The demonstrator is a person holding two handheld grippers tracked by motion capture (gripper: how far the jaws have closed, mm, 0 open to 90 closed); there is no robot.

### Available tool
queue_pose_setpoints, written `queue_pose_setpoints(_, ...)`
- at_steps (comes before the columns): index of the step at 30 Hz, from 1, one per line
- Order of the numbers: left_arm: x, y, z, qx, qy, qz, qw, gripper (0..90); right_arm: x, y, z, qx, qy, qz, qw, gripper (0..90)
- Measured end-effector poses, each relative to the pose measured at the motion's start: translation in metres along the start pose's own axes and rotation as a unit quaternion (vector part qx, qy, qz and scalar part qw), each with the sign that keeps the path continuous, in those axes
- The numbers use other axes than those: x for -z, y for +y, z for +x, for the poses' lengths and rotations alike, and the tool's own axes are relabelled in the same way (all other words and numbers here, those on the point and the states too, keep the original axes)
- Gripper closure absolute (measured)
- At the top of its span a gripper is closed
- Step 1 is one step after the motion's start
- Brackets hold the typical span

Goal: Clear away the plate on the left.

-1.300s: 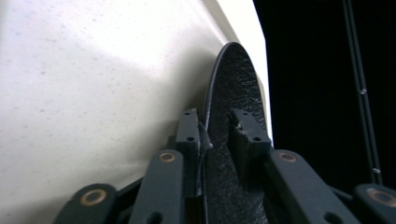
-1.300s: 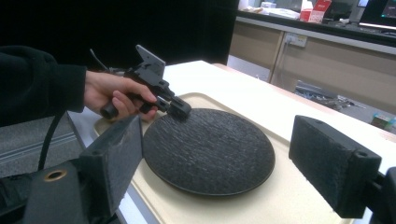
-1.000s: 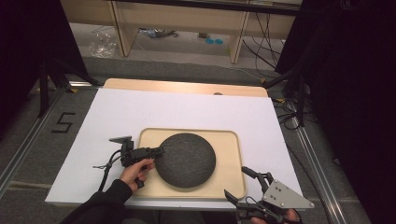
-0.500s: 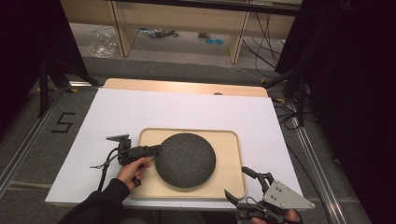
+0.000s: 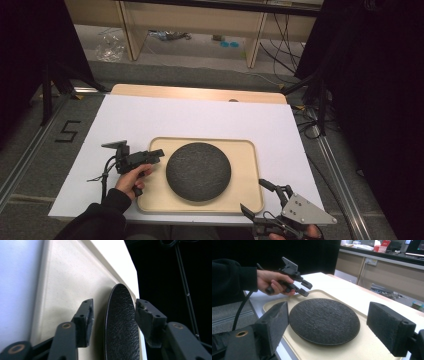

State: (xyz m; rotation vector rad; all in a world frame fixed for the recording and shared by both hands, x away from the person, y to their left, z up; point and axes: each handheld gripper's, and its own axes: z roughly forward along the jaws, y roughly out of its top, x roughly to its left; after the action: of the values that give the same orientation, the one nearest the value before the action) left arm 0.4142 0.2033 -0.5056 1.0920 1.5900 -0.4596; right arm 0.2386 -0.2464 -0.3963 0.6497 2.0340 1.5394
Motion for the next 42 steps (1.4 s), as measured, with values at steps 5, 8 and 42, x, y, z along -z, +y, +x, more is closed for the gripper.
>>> queue_pose_setpoints(5, 0.007, 0.003, -0.006, -0.01, 0.003, 0.0, 0.9999, 47.5, -0.001, 0.0, 0.0, 0.0, 0.002, -0.011, 0.9999, 19.0)
queue_pose_setpoints(8, 0.013, 0.007, -0.009, -0.018, -0.003, -0.003, 0.9998, 45.9, 0.0, 0.0, 0.0, 0.0, 0.001, 0.002, 1.0, 18.9)
queue_pose_setpoints(42, 0.085, 0.005, -0.045, -0.208, -0.025, -0.029, 0.9773, 27.5, 0.0, -0.001, 0.0, 0.0, 0.0, 0.004, 1.0, 18.6)
